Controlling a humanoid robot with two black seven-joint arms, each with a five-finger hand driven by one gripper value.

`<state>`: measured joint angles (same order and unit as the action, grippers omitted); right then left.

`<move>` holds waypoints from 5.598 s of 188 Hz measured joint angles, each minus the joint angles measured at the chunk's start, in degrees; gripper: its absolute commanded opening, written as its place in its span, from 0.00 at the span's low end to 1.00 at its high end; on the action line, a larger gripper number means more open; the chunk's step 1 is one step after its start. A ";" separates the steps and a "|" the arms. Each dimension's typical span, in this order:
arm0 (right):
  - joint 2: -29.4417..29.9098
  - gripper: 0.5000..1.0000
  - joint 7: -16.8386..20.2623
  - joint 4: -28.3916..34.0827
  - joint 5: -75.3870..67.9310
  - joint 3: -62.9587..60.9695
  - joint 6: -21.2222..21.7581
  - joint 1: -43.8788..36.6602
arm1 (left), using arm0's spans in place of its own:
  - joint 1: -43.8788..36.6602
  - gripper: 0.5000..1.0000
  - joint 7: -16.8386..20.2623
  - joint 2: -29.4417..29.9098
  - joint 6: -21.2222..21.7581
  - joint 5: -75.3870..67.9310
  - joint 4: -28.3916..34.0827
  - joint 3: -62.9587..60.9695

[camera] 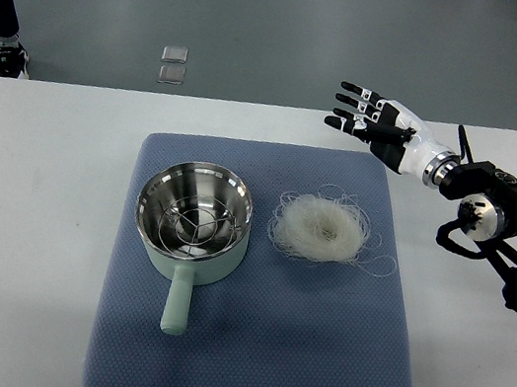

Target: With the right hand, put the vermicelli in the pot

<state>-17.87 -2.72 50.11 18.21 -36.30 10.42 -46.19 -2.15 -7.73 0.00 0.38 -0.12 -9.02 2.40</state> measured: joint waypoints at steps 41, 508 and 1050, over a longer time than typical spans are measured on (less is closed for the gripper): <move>-2.51 0.86 0.00 0.41 2.77 0.32 5.16 -0.14 | 0.05 1.00 0.00 0.00 -0.04 0.02 -0.06 0.13; -5.59 0.56 -5.28 11.36 62.69 14.41 4.44 -0.47 | 0.05 1.00 -0.01 0.00 -0.04 0.02 -0.03 0.07; 2.19 0.86 -8.73 12.29 57.50 4.26 13.92 -7.86 | 0.05 1.00 -0.01 0.00 -0.01 0.03 -0.03 0.06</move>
<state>-15.68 -11.45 62.41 75.71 -32.04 24.34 -54.06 -2.11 -7.73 0.00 0.36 -0.09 -9.05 2.46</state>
